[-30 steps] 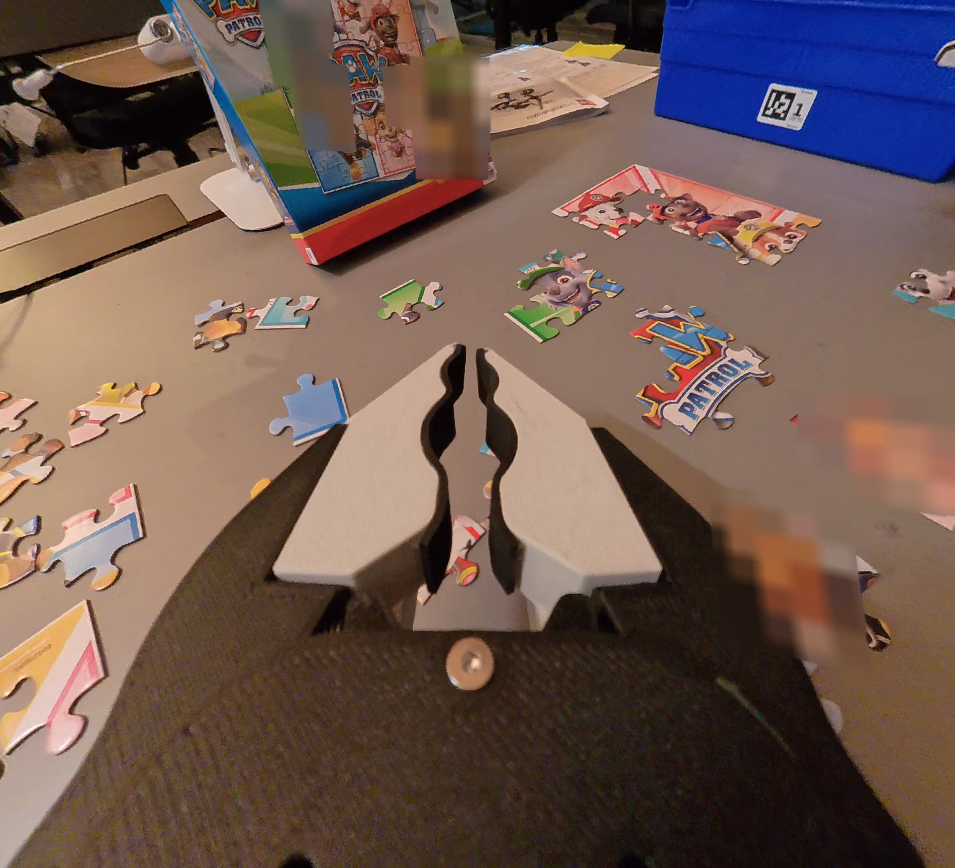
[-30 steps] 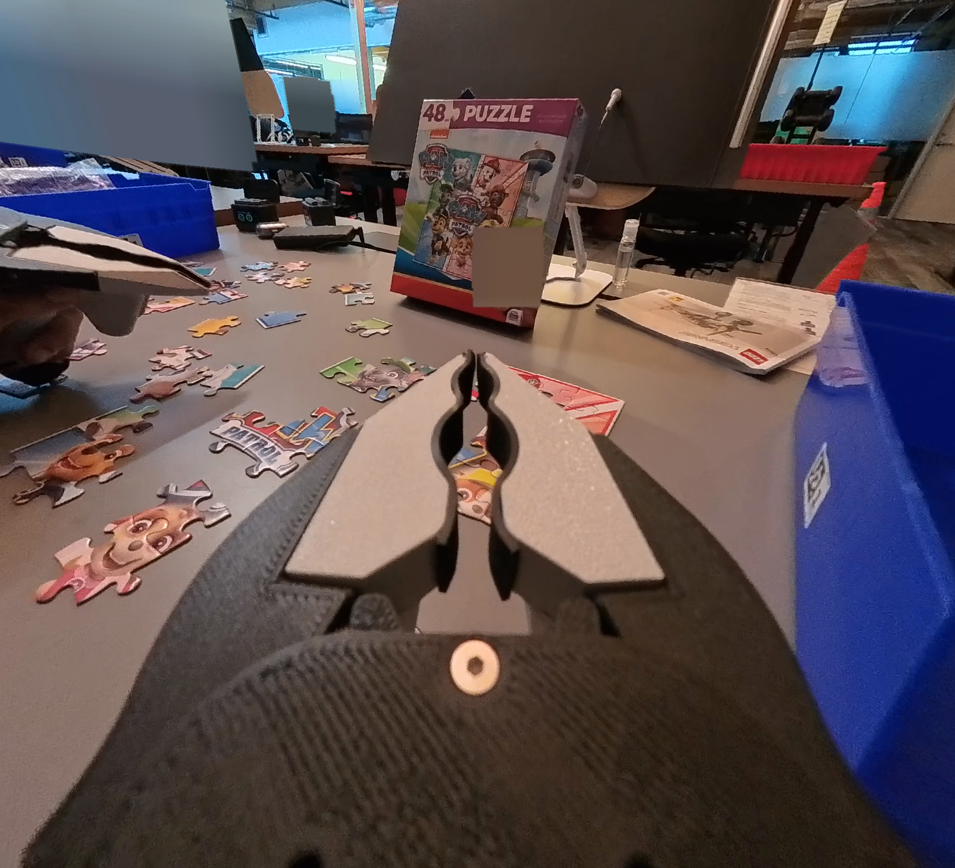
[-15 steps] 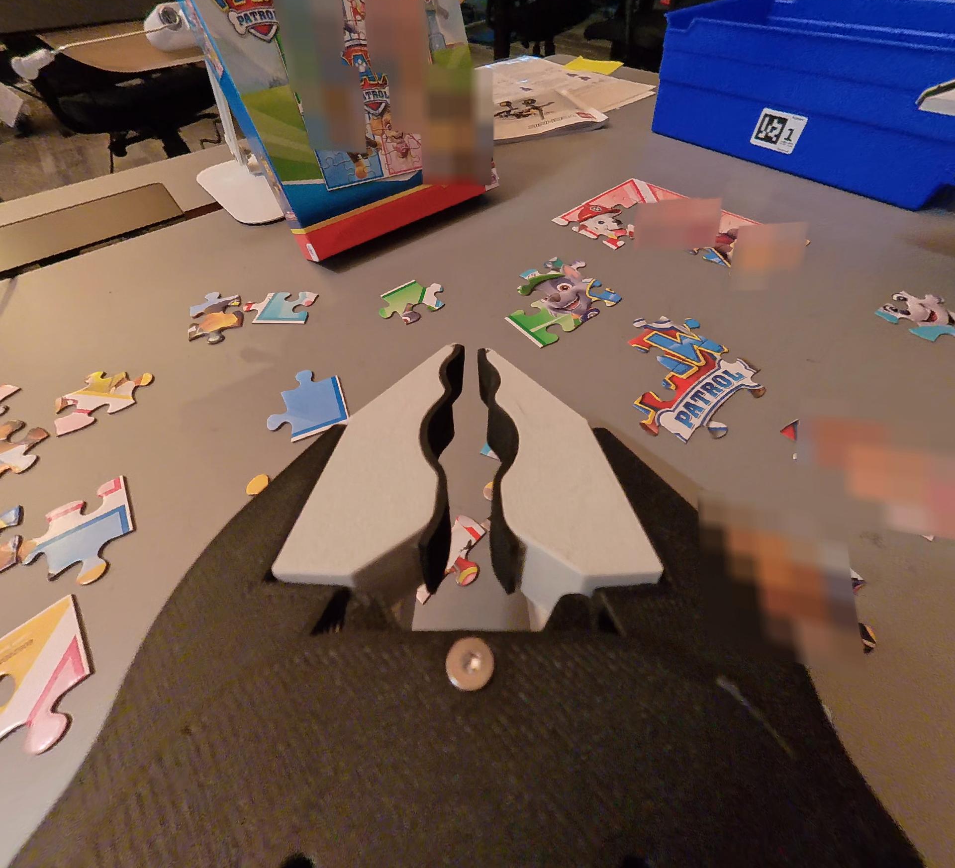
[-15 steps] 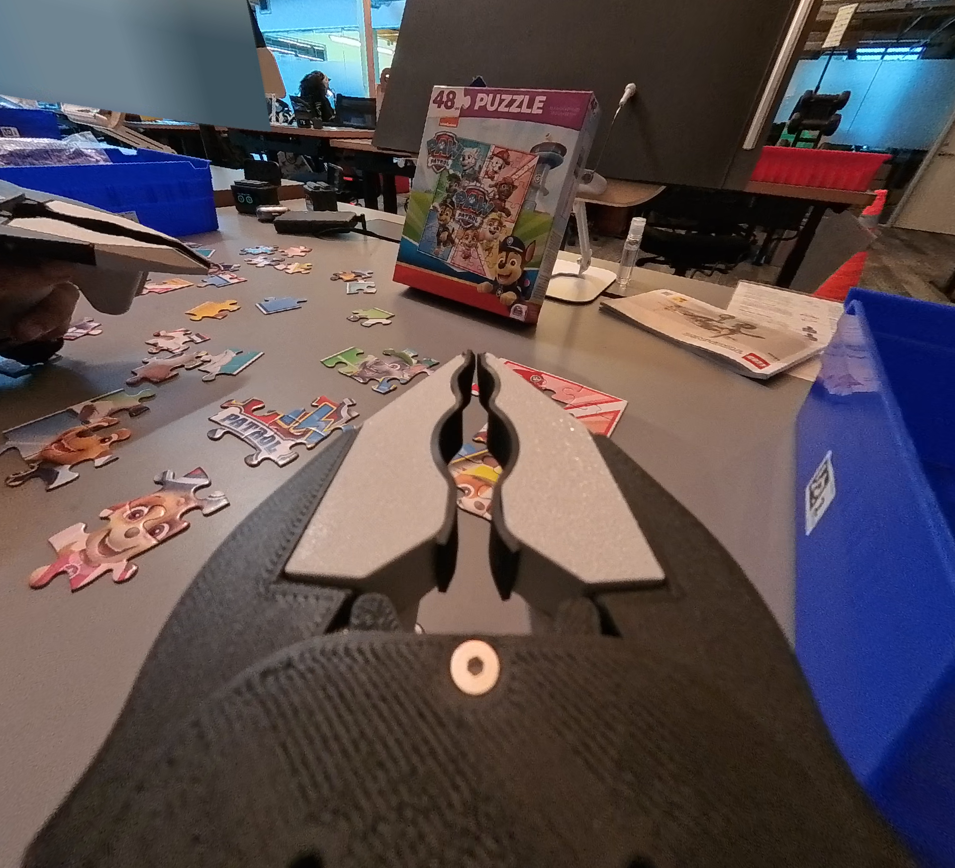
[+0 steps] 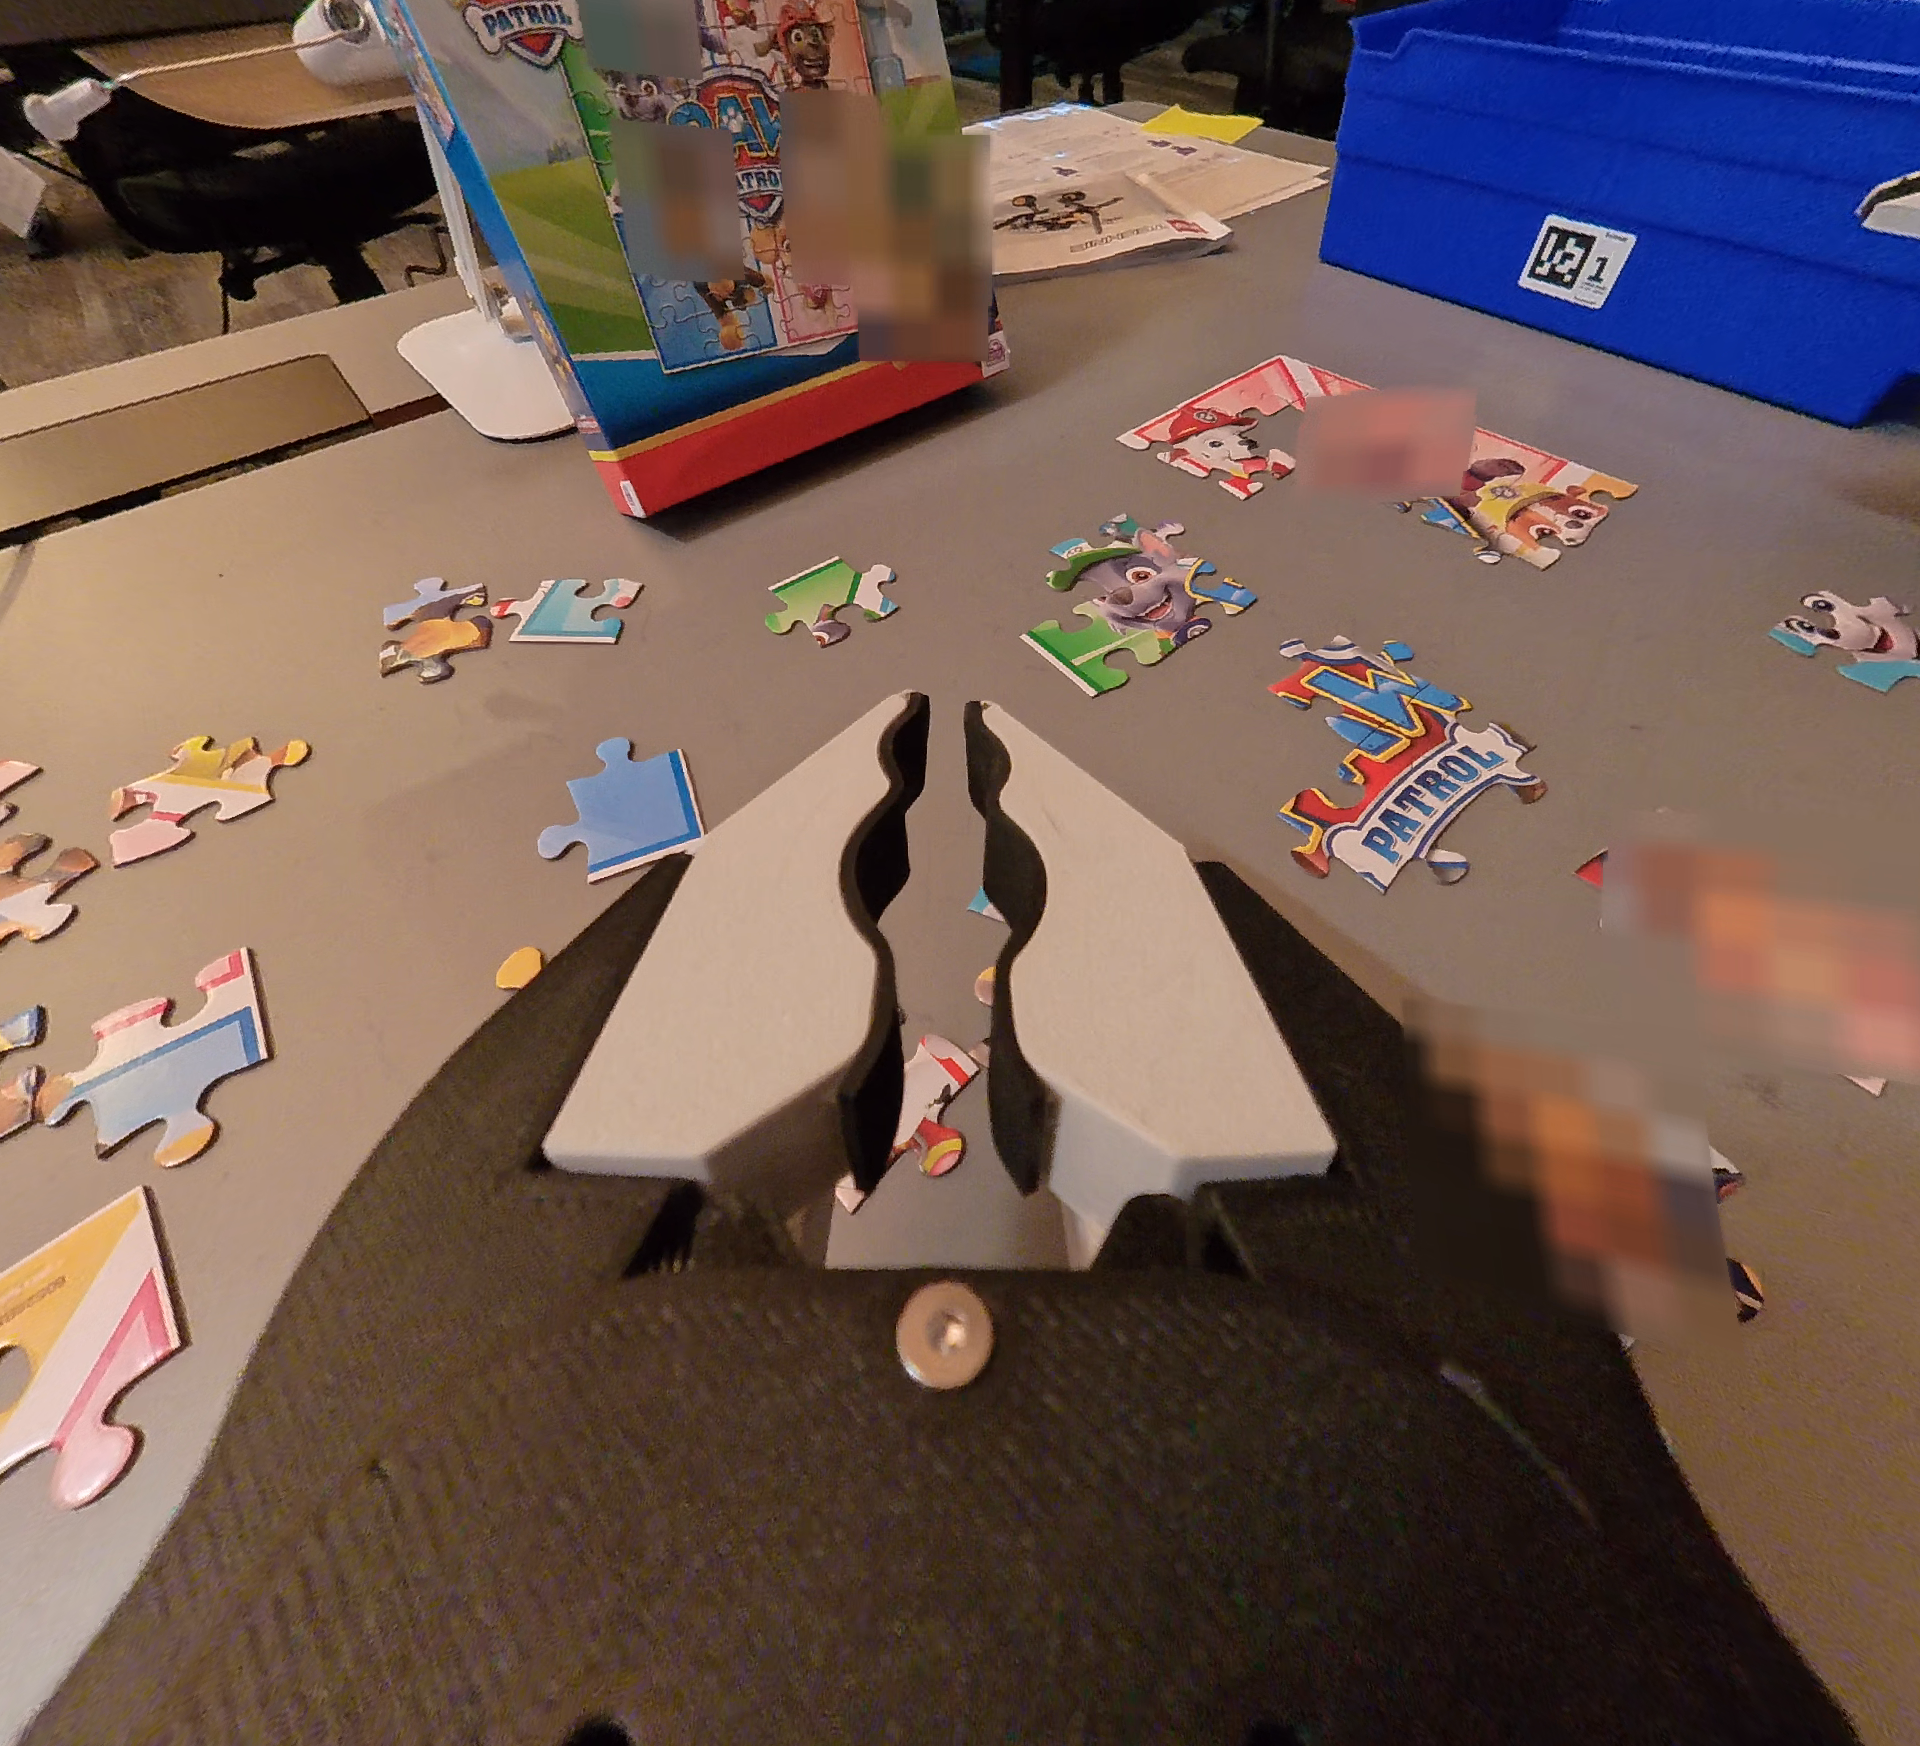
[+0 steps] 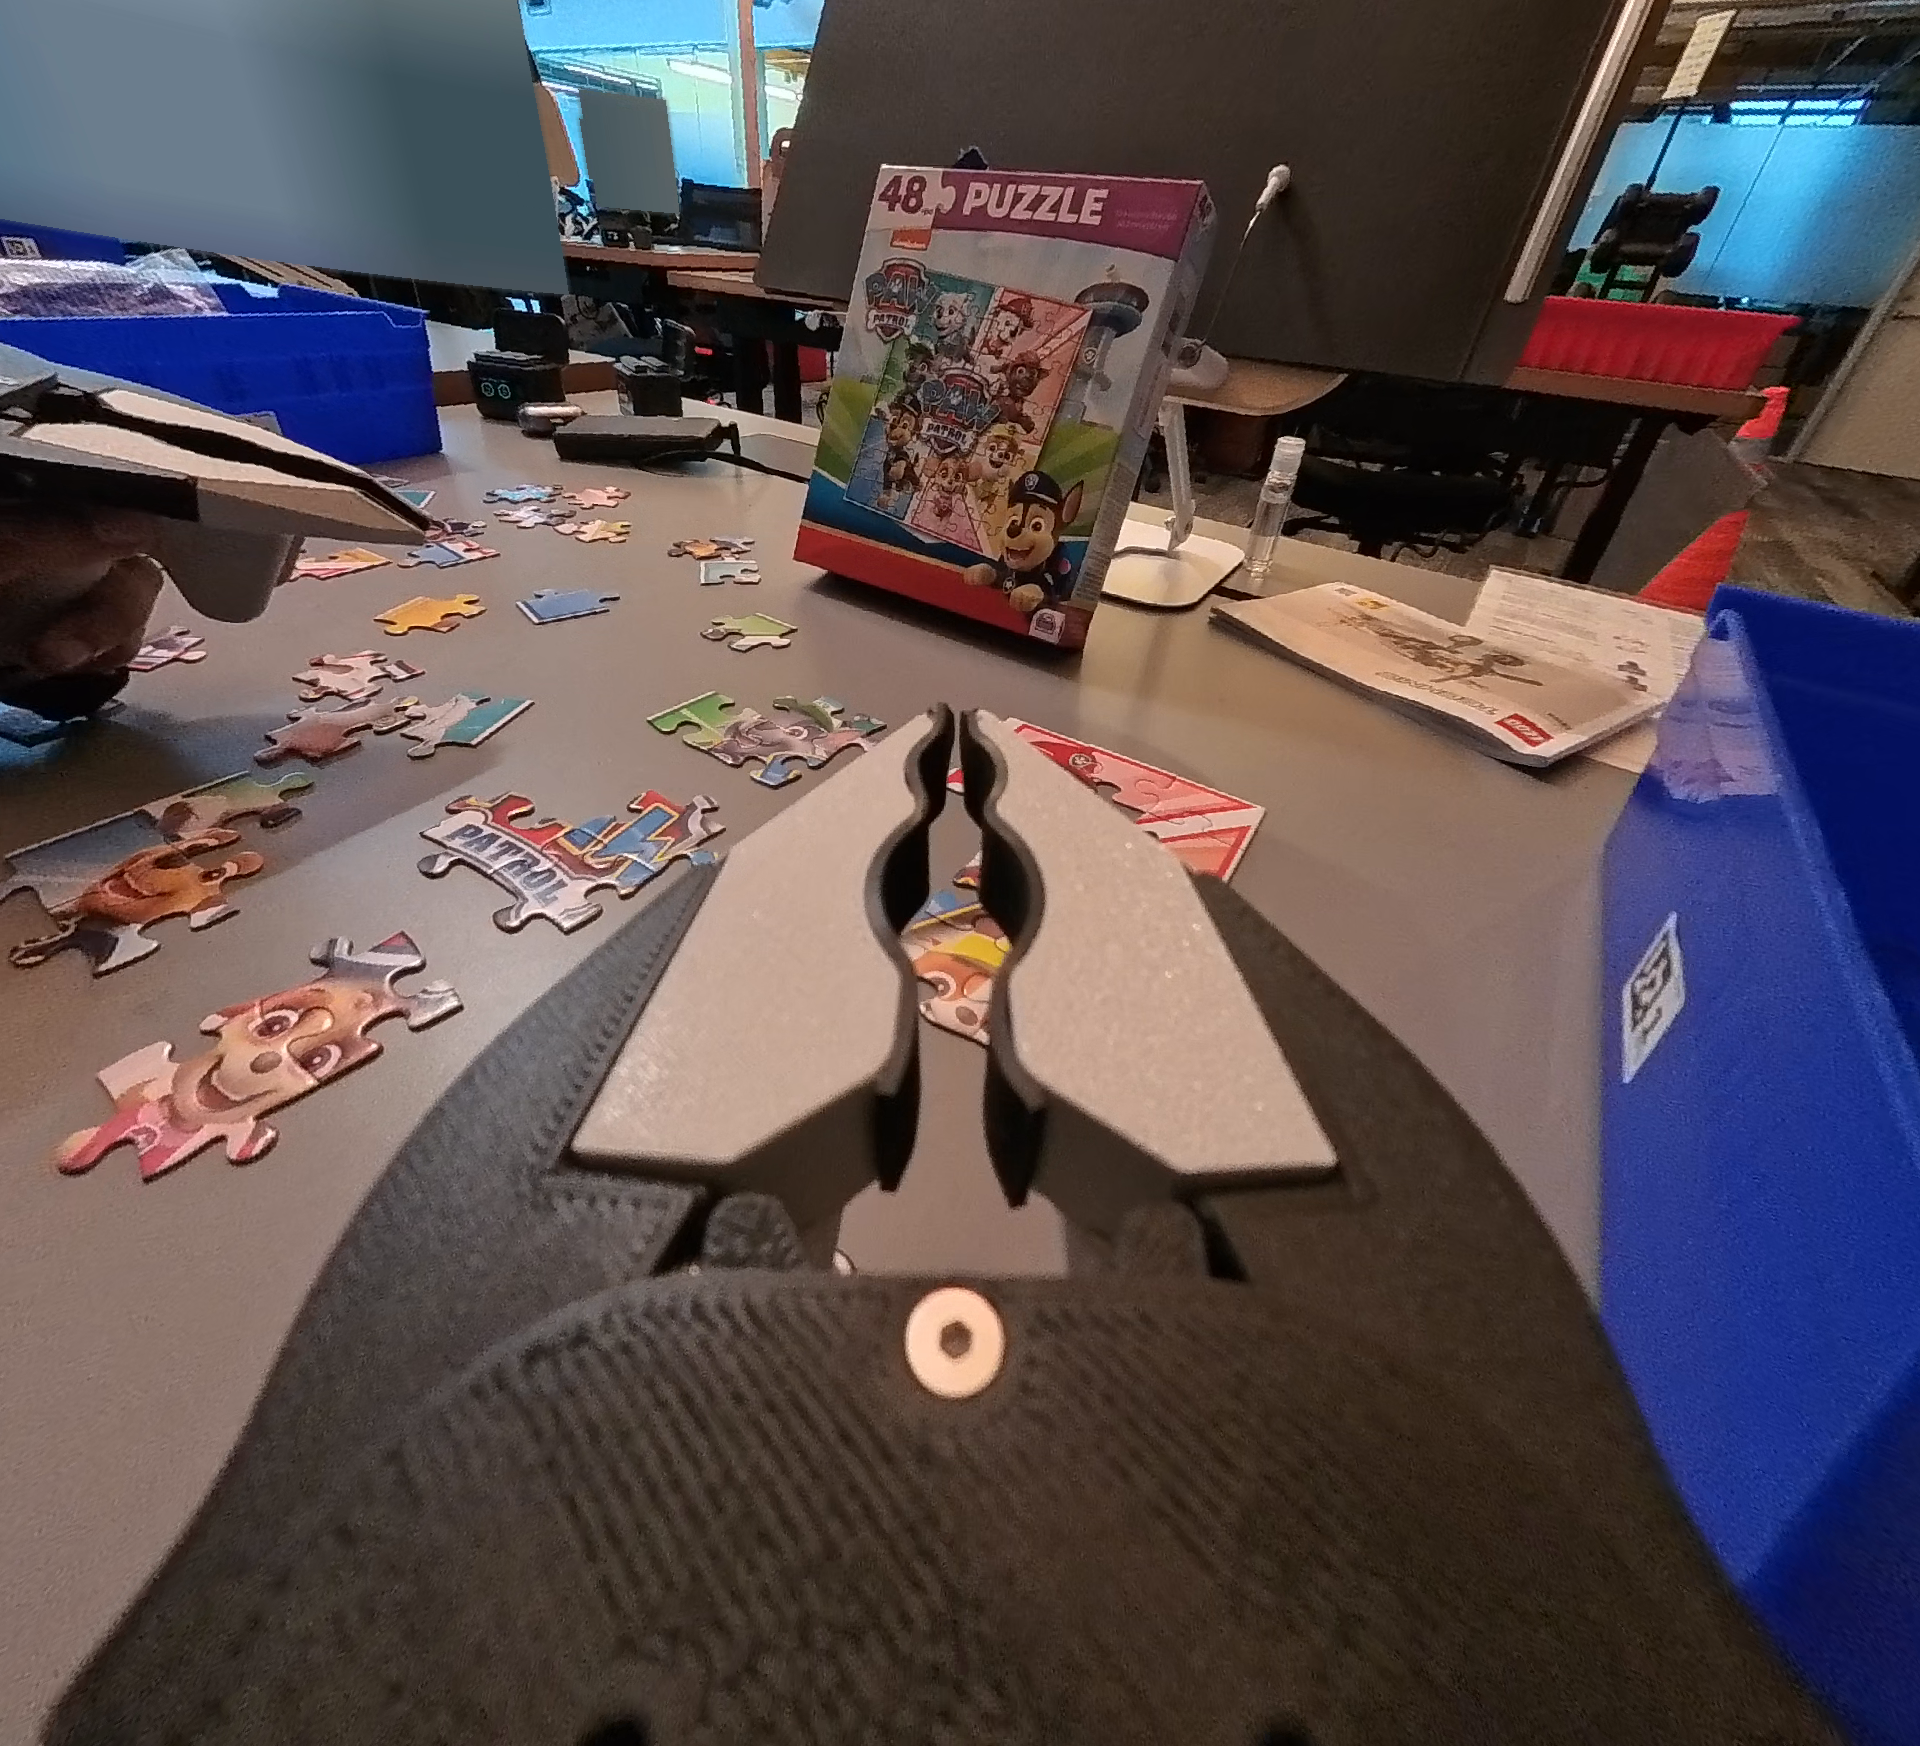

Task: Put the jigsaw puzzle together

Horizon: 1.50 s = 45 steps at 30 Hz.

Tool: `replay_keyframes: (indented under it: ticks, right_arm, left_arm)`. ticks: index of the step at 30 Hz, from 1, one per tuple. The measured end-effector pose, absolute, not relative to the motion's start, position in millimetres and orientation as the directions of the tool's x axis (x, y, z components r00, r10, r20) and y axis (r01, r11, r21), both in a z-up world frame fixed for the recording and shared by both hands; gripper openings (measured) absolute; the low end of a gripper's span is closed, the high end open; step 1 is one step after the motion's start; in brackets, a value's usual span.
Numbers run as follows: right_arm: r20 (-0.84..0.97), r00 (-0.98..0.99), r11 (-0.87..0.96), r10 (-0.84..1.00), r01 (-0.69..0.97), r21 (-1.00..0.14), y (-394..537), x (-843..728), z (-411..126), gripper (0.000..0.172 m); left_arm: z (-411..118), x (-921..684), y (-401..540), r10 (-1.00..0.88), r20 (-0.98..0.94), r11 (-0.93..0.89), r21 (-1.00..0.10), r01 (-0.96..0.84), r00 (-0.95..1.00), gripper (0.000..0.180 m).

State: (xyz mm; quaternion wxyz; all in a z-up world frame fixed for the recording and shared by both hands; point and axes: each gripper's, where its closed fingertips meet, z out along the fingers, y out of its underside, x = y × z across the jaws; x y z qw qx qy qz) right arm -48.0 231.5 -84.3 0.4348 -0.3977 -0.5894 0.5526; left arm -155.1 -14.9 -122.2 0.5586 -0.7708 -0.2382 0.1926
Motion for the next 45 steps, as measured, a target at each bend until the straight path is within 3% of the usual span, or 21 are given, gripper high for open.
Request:
replay_keyframes:
  ticks: [17,31,45]
  right_arm:
    - [0.08,-0.309,0.082,0.948,-0.007,-0.997,230.4,-48.2,-85.3,0.0]
    - [0.092,-0.311,0.097,0.946,0.0,-0.995,228.7,-48.8,-86.9,0.0]
    - [0.094,-0.312,0.1,0.946,0.005,-0.995,228.1,-49.4,-87.8,0.0]
  left_arm:
    - [-119.5,-158.3,-19.1,0.599,0.001,-0.226,-0.959,0.171,0.801,0.005]
    - [-96.0,-184.1,-61.5,0.724,0.182,0.046,-0.975,0.217,0.665,0.0]
    - [-94.5,-184.7,-61.9,0.744,0.143,0.024,-0.982,0.187,0.653,0.0]
